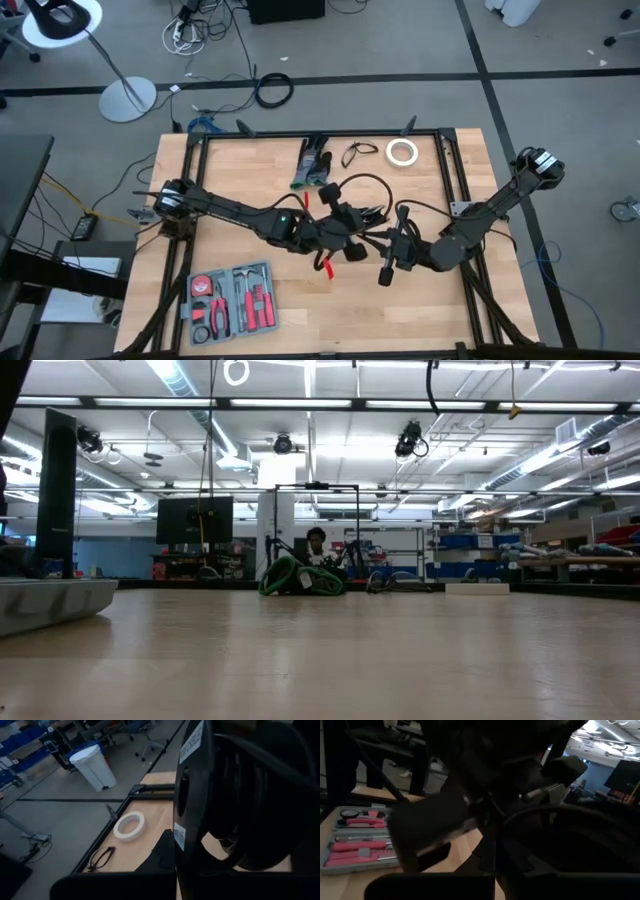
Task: Coil cords
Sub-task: Coil the black wire into a spool
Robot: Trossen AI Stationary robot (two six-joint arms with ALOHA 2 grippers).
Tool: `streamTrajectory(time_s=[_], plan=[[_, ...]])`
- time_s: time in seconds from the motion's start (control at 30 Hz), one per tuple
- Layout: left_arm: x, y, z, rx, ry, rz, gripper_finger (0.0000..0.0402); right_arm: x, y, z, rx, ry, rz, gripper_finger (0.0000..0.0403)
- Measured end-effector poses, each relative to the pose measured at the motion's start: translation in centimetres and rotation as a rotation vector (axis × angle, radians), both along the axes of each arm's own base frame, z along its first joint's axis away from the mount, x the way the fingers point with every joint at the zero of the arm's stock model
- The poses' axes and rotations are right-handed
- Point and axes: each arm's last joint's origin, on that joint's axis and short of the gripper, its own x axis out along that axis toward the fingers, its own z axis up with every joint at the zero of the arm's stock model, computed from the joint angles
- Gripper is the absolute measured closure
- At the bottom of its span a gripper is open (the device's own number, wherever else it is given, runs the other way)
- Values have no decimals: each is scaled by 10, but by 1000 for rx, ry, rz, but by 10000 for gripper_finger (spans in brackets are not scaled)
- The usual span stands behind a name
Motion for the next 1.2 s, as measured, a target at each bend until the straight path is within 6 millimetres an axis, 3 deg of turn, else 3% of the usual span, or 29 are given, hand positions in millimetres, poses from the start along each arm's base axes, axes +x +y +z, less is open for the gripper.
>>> streamTrajectory(time_s=[0.23, 0.53, 0.87, 1.03, 1.2], plan=[[4, -3, 10, 3, -95, -37, 402, -1, -3, -5, -10, 35, -80, 399], [3, -11, 11, 1, -105, -86, 402, -19, 13, -13, -83, 85, -152, 396], [-2, -29, 10, -17, -99, -118, 402, -27, 13, -25, -90, 112, -223, 349], [-4, -33, 8, -7, -80, -108, 402, -28, 13, -27, -46, 113, -190, 389], [-6, -33, 3, -25, -44, -107, 402, -30, 14, -31, -35, 125, -184, 397]])
